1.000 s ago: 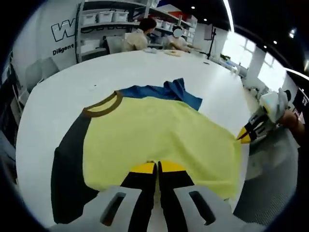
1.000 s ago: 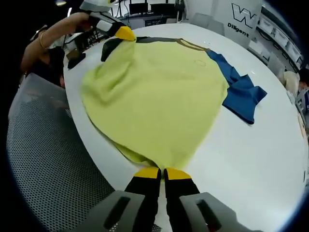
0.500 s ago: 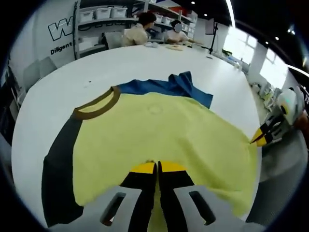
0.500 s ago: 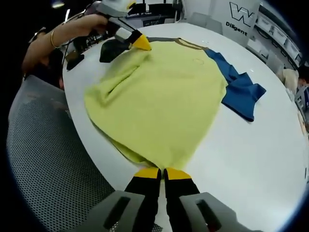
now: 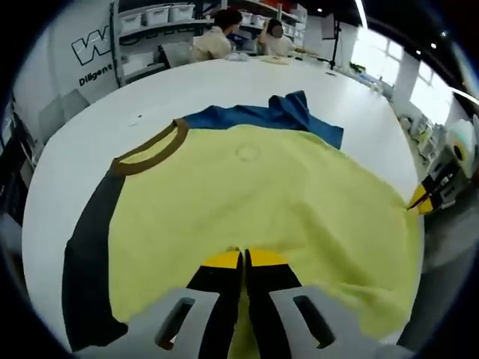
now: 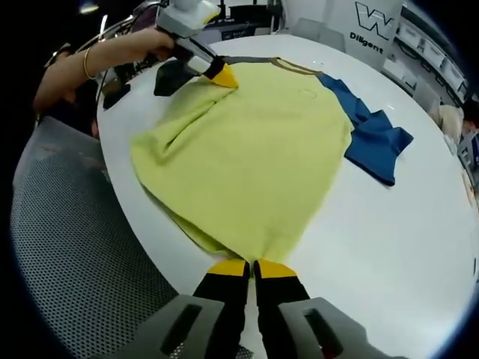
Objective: Fold the garment on the visible template until the final outline fits inside the template.
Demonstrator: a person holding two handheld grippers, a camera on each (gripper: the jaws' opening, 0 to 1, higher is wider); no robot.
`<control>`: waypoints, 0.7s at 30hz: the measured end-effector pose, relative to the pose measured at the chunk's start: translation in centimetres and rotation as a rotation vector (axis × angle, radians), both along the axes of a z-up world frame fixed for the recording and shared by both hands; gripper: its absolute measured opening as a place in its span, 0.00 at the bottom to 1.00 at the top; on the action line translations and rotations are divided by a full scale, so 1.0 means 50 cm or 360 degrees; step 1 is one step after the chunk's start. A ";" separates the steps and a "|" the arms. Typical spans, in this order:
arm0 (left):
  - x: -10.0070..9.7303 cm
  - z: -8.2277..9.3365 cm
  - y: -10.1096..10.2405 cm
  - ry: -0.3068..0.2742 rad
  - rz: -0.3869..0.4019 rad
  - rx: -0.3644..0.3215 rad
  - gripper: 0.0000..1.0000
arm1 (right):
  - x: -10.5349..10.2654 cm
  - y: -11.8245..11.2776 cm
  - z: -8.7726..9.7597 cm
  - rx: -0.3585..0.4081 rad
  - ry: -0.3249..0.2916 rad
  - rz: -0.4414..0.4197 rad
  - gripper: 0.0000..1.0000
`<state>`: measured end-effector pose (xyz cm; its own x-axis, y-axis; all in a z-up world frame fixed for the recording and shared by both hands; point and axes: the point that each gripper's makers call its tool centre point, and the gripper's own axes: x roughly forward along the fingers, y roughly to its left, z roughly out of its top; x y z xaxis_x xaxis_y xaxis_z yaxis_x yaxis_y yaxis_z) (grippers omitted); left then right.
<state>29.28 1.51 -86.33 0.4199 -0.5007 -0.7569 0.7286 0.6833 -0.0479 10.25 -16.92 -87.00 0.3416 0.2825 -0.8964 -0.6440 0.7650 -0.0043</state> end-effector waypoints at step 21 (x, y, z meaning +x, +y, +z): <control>-0.059 0.072 0.074 -0.0110 -0.0044 -0.0021 0.33 | -0.016 0.027 0.036 0.0187 0.0015 -0.0020 0.29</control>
<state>26.35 5.21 -82.75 0.4567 -0.5225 -0.7200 0.7491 0.6625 -0.0056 9.44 -15.58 -85.19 0.3373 0.3815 -0.8607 -0.6341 0.7678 0.0918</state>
